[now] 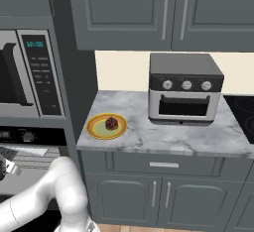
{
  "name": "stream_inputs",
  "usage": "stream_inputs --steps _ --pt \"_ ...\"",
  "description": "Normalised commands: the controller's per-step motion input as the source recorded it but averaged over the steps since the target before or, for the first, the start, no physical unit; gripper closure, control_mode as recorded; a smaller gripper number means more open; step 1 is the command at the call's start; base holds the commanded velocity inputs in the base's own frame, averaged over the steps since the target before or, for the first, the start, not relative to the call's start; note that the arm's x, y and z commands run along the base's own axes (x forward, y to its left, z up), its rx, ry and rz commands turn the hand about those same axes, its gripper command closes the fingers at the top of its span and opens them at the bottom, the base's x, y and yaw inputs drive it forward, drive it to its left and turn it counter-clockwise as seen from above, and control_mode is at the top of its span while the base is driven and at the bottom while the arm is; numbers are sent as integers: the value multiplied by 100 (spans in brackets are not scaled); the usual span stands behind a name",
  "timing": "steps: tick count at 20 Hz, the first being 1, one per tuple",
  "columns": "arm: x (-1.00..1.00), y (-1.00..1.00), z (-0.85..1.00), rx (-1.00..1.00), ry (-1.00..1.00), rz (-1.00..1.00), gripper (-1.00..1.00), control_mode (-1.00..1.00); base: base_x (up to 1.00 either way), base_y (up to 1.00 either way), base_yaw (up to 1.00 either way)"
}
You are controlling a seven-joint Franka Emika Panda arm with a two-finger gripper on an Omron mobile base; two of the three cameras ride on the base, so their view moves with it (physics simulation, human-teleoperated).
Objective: Take the baked cake out of the oven and place it on the plate for cooling. Then close the oven door.
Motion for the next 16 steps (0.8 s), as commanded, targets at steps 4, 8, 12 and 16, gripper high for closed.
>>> stream_inputs --steps 4,8,12,16 --pt "19 21 -18 0 -17 0 -100 -100 0 0 0" --pt "25 21 -20 0 -17 0 -100 -100 0 0 0" --pt "37 20 -23 0 -17 0 -100 -100 0 0 0" --pt "21 19 -22 0 -19 0 -100 -100 0 0 0"
